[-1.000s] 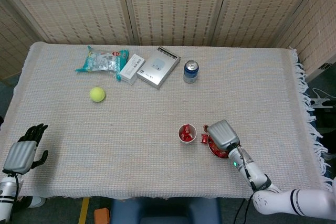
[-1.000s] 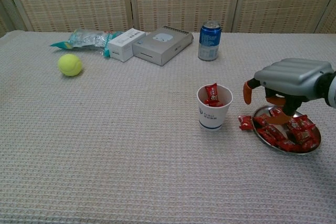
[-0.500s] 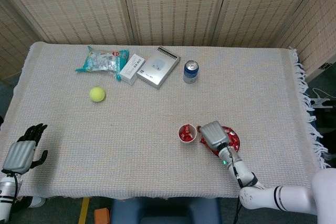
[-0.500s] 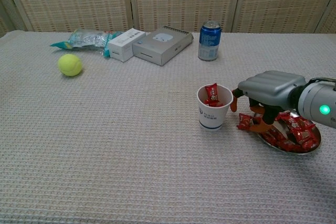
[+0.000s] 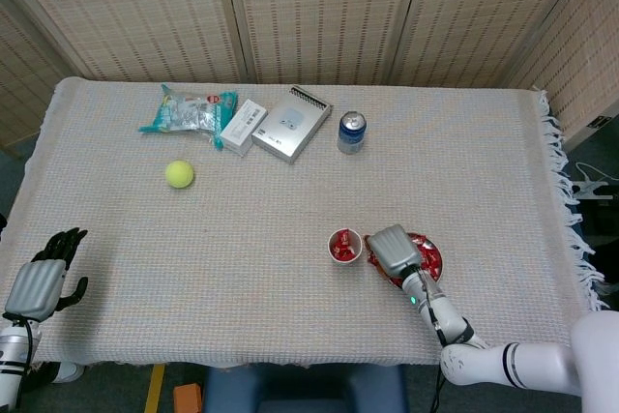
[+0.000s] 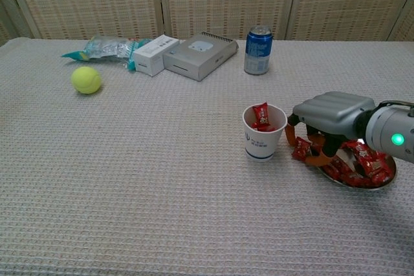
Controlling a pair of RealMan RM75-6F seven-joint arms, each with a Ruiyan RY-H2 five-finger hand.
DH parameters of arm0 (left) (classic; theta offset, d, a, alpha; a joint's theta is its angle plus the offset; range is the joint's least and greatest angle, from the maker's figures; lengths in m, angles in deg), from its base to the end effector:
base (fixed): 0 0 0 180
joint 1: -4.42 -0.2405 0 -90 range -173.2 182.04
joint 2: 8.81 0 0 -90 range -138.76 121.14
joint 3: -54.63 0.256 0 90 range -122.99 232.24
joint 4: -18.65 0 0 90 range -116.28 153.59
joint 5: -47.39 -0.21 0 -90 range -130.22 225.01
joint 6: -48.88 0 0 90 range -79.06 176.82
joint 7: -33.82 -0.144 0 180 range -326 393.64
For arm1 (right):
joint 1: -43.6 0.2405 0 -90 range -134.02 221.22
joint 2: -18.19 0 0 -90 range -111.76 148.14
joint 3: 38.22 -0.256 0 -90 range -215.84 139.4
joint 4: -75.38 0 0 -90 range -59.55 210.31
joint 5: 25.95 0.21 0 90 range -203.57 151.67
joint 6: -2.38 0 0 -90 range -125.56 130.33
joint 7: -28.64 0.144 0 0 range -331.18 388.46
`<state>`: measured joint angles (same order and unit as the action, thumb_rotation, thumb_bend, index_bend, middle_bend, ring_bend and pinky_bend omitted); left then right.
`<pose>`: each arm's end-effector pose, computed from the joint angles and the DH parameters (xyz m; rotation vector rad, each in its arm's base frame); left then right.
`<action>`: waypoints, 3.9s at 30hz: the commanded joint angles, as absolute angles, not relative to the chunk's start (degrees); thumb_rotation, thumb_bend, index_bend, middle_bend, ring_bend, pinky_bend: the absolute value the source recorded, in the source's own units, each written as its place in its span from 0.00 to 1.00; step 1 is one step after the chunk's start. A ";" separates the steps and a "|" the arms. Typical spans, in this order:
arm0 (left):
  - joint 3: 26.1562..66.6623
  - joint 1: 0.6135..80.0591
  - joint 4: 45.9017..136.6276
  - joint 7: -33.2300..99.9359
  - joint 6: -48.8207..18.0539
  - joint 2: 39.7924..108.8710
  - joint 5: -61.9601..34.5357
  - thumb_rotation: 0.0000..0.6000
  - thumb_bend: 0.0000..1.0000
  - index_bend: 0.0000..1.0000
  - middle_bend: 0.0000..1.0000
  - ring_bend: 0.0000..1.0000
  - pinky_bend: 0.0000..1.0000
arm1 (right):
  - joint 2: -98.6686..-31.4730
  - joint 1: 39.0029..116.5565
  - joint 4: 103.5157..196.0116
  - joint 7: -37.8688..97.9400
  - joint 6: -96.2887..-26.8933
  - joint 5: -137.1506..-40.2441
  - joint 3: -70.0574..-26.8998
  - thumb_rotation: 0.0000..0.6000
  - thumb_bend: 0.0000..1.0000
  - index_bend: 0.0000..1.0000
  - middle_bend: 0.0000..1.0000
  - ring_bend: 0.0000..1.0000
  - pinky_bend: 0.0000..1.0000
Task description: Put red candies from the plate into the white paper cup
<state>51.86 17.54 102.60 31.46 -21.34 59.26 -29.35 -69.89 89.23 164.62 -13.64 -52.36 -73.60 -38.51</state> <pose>-0.3411 0.2274 0.1284 -1.4802 -0.9861 -0.6924 -0.1806 -0.3110 -0.0396 2.0341 -0.8116 0.4783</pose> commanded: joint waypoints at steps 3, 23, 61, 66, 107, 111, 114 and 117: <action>51.88 17.51 102.59 31.59 -21.41 59.22 -29.45 1.00 0.45 0.00 0.00 0.00 0.25 | -69.99 89.12 164.55 -13.45 -52.63 -73.88 -38.58 1.00 0.20 0.47 0.93 0.95 1.00; 51.92 17.43 102.47 31.86 -21.72 59.24 -29.77 1.00 0.45 0.00 0.00 0.00 0.25 | -68.35 88.01 166.13 -11.58 -54.56 -76.13 -39.31 1.00 0.20 0.61 0.93 0.95 1.00; 51.85 17.25 102.64 32.77 -21.95 58.79 -29.87 1.00 0.45 0.00 0.00 0.00 0.25 | -64.64 87.99 175.24 -5.34 -59.22 -82.99 -44.48 1.00 0.20 0.24 0.92 0.90 1.00; 51.86 17.34 102.56 32.37 -21.74 59.03 -29.73 1.00 0.45 0.00 0.00 0.00 0.25 | -60.98 84.64 173.35 -3.25 -60.69 -85.59 -41.53 1.00 0.20 0.28 0.92 0.90 1.00; 51.89 17.66 102.44 30.58 -21.11 59.73 -29.03 1.00 0.45 0.00 0.00 0.00 0.26 | -66.21 81.07 159.63 -2.75 -50.65 -86.95 -37.36 1.00 0.20 0.44 0.93 0.90 1.00; 51.88 17.67 102.47 30.62 -21.08 59.69 -28.99 1.00 0.45 0.00 0.00 0.00 0.26 | -66.82 81.16 159.27 -3.64 -50.45 -86.44 -37.52 1.00 0.20 0.47 0.92 0.90 1.00; 51.88 17.65 102.46 30.75 -21.08 59.63 -28.99 1.00 0.45 0.00 0.00 0.00 0.26 | -67.27 81.24 158.89 -4.26 -50.27 -86.03 -37.63 1.00 0.20 0.51 0.92 0.90 1.00; 51.88 17.62 102.47 30.92 -21.13 59.56 -29.06 1.00 0.45 0.00 0.00 0.00 0.26 | -67.71 81.31 158.61 -5.00 -50.17 -85.48 -37.74 1.00 0.20 0.55 0.92 0.90 1.00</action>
<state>51.88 17.63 102.47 30.93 -21.13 59.56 -29.06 -67.61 81.28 158.69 -4.88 -50.19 -85.60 -37.70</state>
